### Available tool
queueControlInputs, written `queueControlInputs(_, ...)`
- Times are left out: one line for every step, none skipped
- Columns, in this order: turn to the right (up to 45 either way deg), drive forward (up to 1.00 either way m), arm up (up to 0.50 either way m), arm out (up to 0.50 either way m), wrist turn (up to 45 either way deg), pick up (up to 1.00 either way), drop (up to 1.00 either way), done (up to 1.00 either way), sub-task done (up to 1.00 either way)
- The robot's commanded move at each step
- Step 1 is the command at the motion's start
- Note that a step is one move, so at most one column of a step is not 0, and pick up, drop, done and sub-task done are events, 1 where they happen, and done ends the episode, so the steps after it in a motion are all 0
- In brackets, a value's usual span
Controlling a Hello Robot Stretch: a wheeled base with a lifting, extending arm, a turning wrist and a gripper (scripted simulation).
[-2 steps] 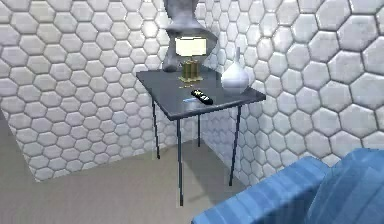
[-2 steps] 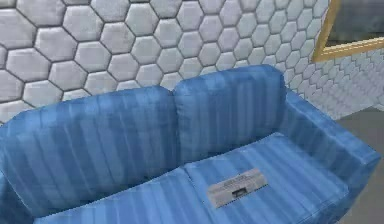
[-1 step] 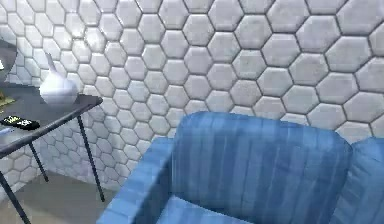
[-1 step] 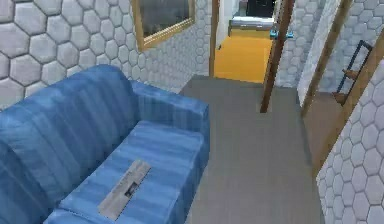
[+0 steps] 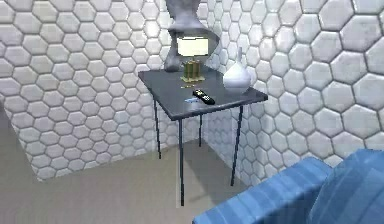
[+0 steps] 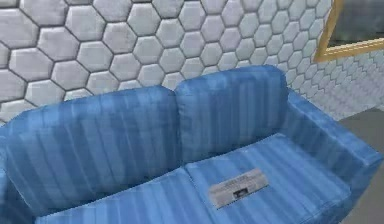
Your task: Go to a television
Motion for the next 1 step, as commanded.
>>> queueControlInputs(-45.0, 0.00, 0.00, 0.00, 0.0, 0.00, 0.00, 0.00, 0.00)
